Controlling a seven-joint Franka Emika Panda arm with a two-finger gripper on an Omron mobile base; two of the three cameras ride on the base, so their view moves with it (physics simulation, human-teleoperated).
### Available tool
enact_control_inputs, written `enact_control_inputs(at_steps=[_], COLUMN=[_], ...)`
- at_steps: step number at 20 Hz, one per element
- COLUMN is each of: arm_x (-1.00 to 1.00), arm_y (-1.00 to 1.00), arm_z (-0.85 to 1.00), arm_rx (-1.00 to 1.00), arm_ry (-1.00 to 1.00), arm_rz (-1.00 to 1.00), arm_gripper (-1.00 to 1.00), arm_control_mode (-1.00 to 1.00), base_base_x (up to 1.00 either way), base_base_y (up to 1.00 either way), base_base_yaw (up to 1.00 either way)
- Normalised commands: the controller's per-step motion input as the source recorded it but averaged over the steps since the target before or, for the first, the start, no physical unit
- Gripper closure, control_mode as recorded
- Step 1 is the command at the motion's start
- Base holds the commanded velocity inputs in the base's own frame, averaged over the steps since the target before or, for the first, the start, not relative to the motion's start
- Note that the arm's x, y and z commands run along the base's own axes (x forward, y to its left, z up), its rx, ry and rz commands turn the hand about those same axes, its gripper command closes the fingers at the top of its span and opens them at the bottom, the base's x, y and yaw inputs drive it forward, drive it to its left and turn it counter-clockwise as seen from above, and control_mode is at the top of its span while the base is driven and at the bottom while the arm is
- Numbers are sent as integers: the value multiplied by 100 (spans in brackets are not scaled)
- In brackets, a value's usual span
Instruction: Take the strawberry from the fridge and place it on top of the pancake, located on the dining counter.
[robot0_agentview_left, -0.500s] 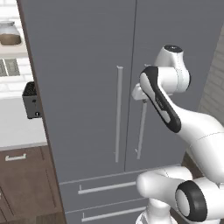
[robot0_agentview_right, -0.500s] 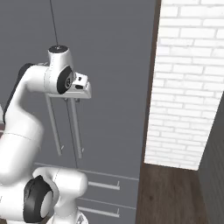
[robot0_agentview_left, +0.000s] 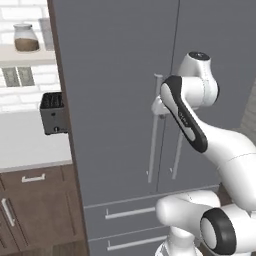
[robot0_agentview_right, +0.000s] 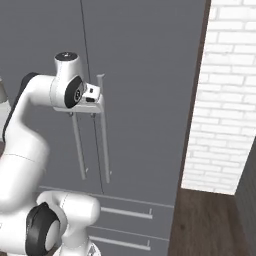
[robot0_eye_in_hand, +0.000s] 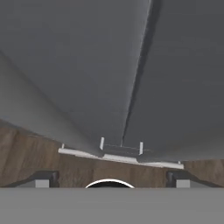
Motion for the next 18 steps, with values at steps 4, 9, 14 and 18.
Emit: enact_control_inputs(at_steps=[4, 9, 14, 18], arm_x=[0, 0, 0, 0], arm_y=[0, 0, 0, 0], arm_z=[0, 0, 0, 0], arm_rx=[0, 0, 0, 0], arm_ry=[0, 0, 0, 0], arm_rz=[0, 0, 0, 0], arm_gripper=[-100, -100, -100, -100], arm_control_mode=[100, 100, 100, 100], base_base_x=[-13, -65, -72, -56], base_base_y=[5, -32, -20, -3], base_base_yaw=[-1, -7, -10, -10])
